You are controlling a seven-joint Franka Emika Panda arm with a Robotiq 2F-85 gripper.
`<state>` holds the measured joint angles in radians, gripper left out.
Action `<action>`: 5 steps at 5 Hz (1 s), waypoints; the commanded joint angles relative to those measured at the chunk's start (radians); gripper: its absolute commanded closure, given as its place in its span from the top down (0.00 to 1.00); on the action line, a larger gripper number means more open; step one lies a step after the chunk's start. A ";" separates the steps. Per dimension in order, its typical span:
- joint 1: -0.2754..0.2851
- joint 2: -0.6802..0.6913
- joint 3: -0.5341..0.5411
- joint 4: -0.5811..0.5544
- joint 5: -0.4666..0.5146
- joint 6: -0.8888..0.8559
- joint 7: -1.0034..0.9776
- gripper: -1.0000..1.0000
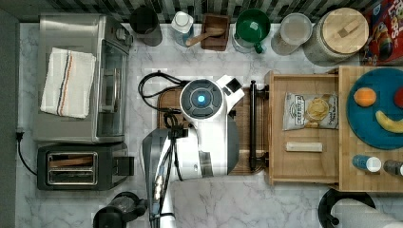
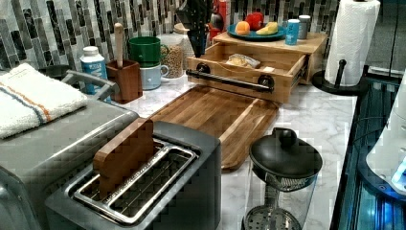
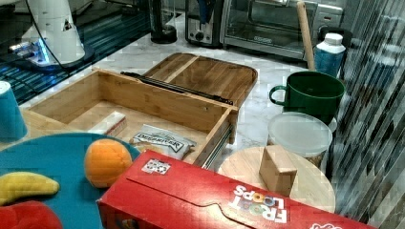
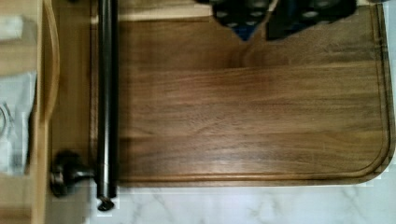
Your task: Close the drawer.
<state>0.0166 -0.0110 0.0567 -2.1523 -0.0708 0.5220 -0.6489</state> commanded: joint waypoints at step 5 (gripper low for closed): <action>-0.087 0.164 -0.050 -0.114 0.060 0.290 -0.359 0.00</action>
<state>-0.0371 0.1360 0.0051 -2.2695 -0.0625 0.8027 -0.8945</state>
